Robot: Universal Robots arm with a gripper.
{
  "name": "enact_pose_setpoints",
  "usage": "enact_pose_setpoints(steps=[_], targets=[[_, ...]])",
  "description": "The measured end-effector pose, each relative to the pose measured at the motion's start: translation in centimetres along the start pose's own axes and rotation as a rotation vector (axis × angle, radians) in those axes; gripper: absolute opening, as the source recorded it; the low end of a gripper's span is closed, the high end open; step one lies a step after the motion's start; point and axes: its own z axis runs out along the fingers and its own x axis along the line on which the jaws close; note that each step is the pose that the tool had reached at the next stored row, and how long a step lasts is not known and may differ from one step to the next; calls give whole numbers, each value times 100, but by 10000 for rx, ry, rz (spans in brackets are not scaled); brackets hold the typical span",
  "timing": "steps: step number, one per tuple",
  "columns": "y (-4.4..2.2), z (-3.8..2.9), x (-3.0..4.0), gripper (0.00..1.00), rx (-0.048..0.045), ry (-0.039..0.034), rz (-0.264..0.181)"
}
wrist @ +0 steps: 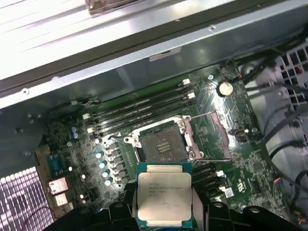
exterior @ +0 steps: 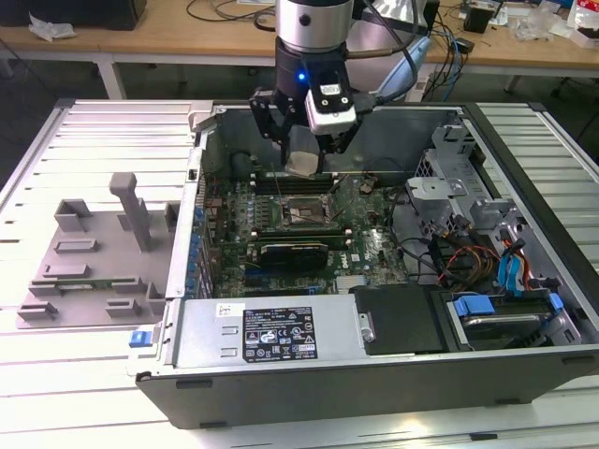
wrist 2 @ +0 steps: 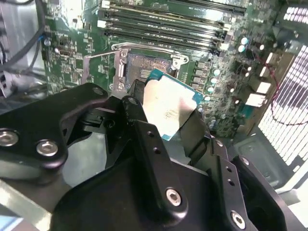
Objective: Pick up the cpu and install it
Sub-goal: 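Place the cpu into insertion slot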
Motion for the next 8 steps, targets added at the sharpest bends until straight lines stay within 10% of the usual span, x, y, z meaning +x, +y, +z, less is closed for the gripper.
enact_pose_setpoints(steps=[8], targets=[[0, 9, 0, 54, 8, -100, 2700]])
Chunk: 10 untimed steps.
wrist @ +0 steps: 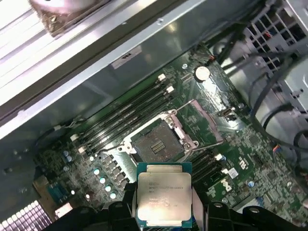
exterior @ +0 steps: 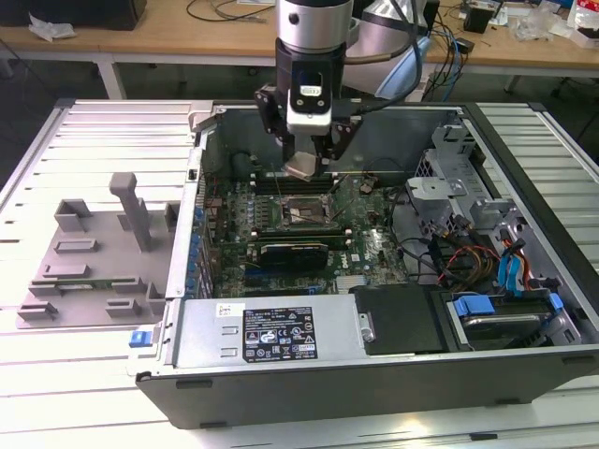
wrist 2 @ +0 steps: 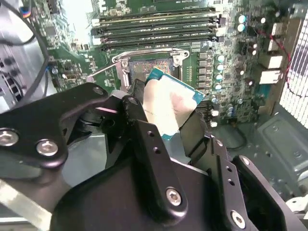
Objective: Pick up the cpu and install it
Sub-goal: 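Place the cpu into insertion slot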
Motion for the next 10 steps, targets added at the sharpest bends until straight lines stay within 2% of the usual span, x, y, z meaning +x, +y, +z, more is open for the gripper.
enact_pose_setpoints(steps=[4, 7, 10], targets=[[0, 4, 0, 54, 4, -36, 961], [0, 11, 0, 54, 9, -79, 2110], [-1, 19, 0, 54, 11, -109, 2928]])
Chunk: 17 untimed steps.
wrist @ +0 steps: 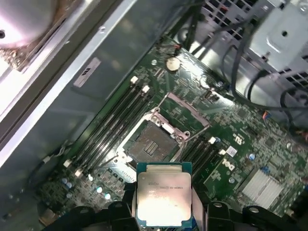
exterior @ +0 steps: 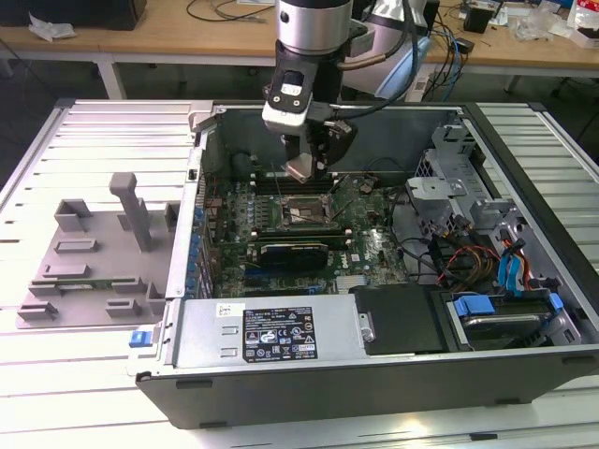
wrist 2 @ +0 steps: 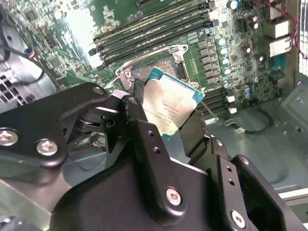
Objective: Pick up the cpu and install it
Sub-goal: 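Place the cpu into insertion slot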
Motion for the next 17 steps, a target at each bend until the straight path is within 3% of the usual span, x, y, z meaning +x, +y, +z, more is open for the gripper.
enact_pose_setpoints(steps=[8, 13, 17], targets=[[-1, 21, 0, 54, 8, -101, 2727], [-1, 27, 1, 54, 8, -114, 3109], [-3, 63, 1, 54, 13, -158, 4274]])
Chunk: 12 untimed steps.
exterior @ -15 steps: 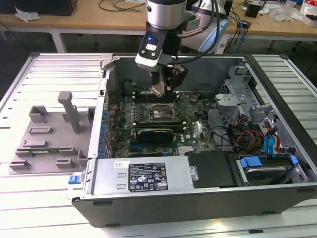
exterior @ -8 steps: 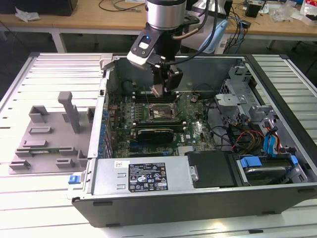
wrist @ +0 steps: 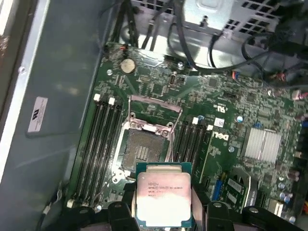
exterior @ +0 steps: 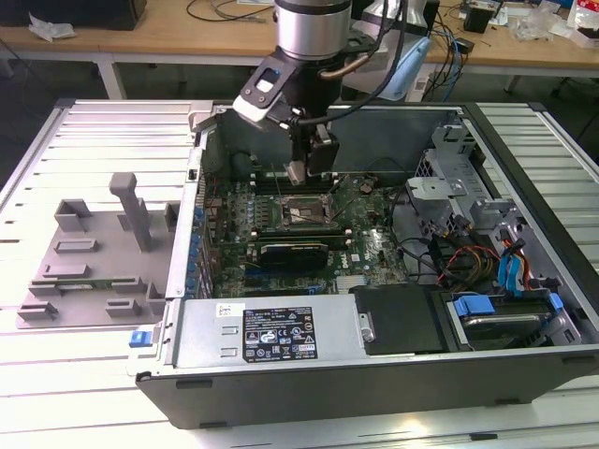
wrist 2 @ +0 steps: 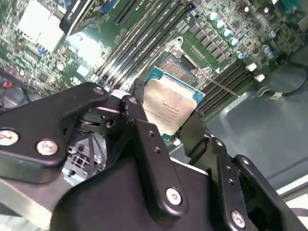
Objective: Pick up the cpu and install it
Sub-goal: 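Place the cpu into insertion slot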
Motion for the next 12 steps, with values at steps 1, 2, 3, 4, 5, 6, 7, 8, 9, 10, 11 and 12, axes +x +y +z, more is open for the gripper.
enact_pose_setpoints(steps=[1, 2, 3, 4, 5, 6, 7, 8, 9, 10, 11, 12], targets=[[0, 10, 0, 54, 1, -12, 322], [-1, 19, 0, 54, 2, -23, 632], [-1, 18, 0, 54, 4, -28, 718], [-1, 19, 0, 54, 3, -29, 721], [-1, 19, 0, 54, 3, -28, 724], [-1, 39, 0, 54, 1, -26, 755], [-2, 57, 3, 54, 3, -31, 823], [-2, 64, 6, 54, 4, -33, 857], [14, 81, 29, 54, 4, -36, 935], [33, 96, 28, 54, 2, -37, 1006], [48, 109, 26, 54, 2, -38, 1060], [61, 123, 23, 54, 3, -41, 1114]])
